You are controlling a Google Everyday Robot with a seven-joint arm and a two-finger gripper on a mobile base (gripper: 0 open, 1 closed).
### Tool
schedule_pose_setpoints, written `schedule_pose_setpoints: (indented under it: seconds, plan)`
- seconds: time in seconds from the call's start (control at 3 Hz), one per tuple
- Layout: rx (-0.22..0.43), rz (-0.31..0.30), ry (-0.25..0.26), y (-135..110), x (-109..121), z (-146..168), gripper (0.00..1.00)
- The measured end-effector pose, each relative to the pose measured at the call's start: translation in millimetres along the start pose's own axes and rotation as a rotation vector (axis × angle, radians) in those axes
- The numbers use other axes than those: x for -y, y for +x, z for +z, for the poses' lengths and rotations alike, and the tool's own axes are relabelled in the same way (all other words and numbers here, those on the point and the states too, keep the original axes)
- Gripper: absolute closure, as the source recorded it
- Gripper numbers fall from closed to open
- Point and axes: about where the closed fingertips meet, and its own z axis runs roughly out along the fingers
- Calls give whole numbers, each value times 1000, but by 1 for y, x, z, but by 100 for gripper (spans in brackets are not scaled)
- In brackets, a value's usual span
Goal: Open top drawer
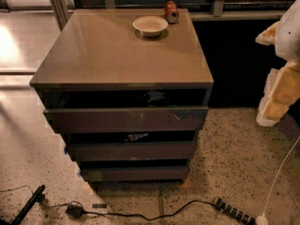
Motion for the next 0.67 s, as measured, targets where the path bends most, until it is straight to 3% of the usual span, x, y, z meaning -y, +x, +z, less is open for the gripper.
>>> schedule_pose_setpoints:
  seconds: [0.33, 0.67]
  plan:
    - [0, 0, 0, 0, 0, 0, 0]
    - [-28, -13, -34, -1, 10, 30, 0]
